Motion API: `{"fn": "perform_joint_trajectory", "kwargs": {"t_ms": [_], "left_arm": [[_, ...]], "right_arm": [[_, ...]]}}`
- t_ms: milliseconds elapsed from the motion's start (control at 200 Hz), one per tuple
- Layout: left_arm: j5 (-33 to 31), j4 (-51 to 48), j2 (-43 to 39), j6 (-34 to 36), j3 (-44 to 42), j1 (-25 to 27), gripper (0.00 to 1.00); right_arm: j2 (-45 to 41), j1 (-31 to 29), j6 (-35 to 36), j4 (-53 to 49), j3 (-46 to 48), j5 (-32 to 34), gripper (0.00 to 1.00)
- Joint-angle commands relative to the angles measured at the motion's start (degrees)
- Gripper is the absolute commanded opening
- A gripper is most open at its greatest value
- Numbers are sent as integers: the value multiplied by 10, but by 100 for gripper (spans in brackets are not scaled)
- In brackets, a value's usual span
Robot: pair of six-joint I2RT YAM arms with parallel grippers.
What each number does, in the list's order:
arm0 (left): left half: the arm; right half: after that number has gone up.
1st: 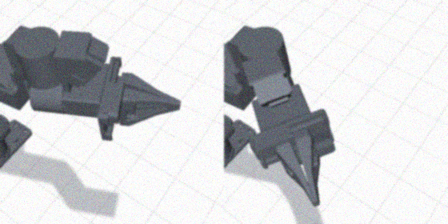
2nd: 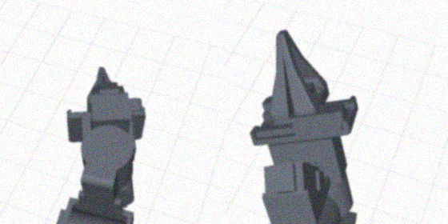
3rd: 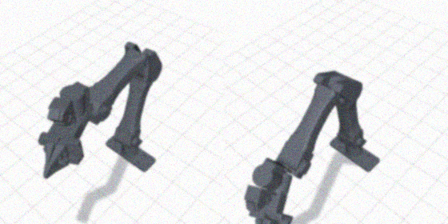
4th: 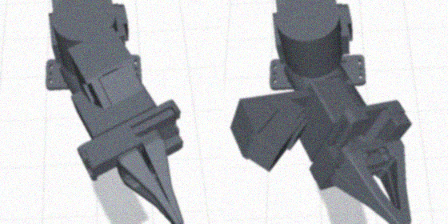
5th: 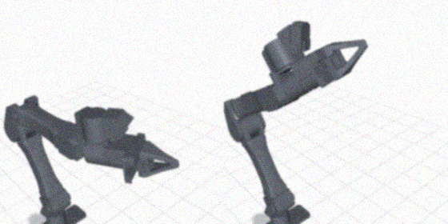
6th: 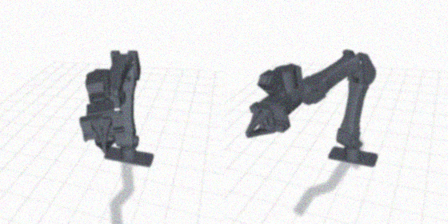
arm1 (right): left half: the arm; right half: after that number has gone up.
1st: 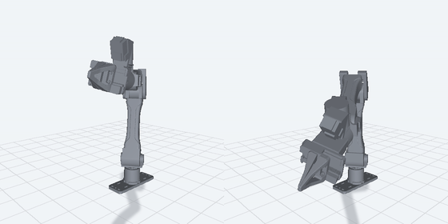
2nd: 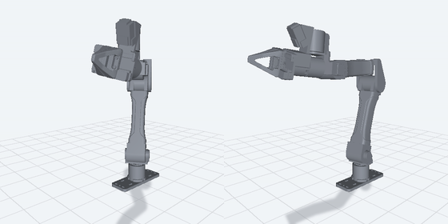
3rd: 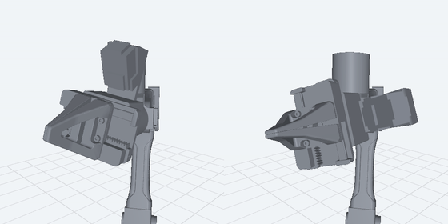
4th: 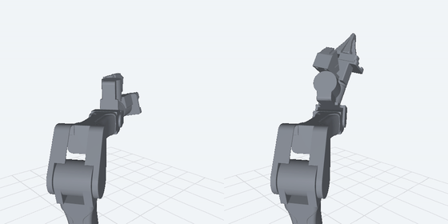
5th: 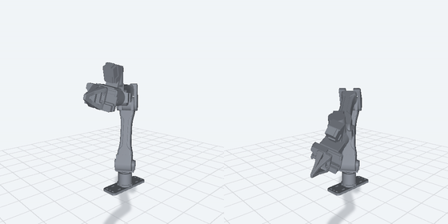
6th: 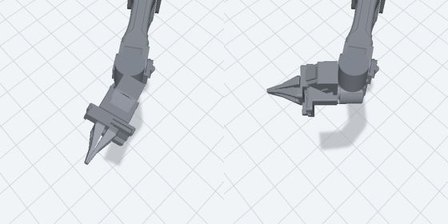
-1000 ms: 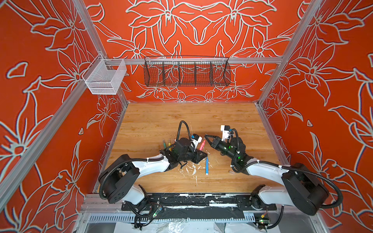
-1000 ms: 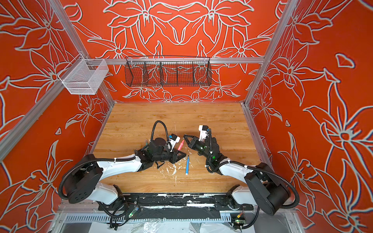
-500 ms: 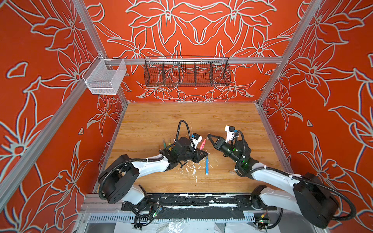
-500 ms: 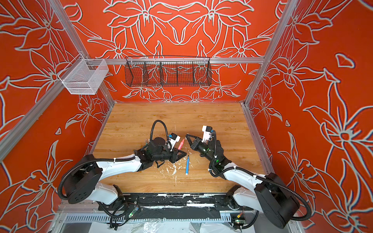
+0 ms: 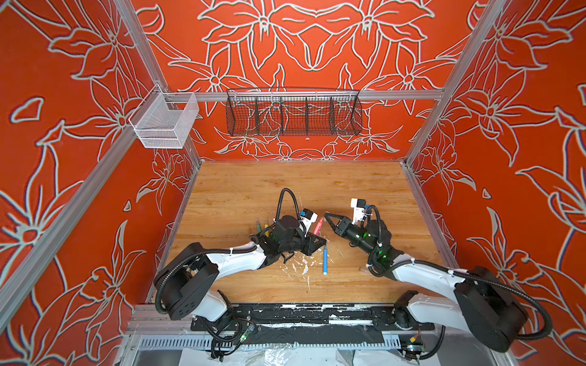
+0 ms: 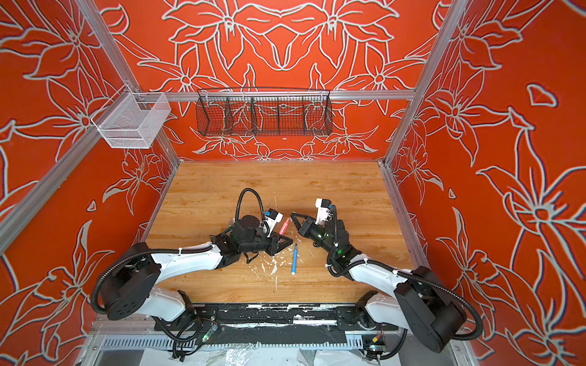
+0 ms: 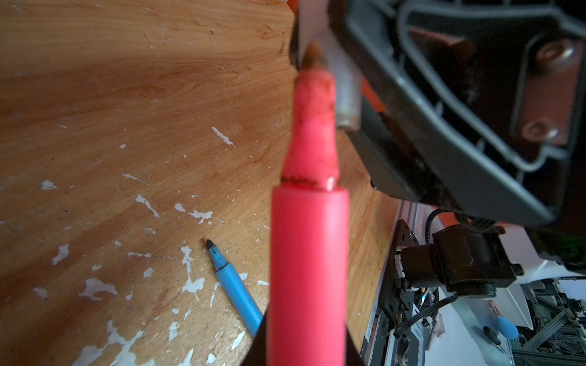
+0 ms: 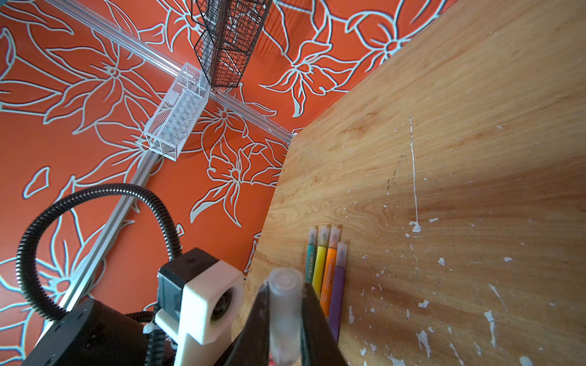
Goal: Insert the pens into the pen caps
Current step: 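Align the clear cap above the pink marker tip with the right gripper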
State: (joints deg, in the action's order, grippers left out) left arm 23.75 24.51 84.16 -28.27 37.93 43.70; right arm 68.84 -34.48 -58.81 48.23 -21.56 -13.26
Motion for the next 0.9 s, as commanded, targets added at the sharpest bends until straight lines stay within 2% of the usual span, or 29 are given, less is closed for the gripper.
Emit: {"fn": "perform_joint_trajectory", "kwargs": {"t_ms": [0, 575, 766, 891], "left_arm": [[11, 7, -2, 3, 11, -1, 0], [43, 6, 25, 0, 29, 4, 0], [41, 5, 24, 1, 28, 5, 0], [48, 1, 29, 3, 36, 6, 0]], "right_arm": [[-23, 1, -6, 14, 16, 36, 0], [-35, 2, -11, 24, 24, 43, 0], [-54, 7, -17, 21, 44, 81, 0], [-61, 7, -12, 20, 45, 83, 0]]}}
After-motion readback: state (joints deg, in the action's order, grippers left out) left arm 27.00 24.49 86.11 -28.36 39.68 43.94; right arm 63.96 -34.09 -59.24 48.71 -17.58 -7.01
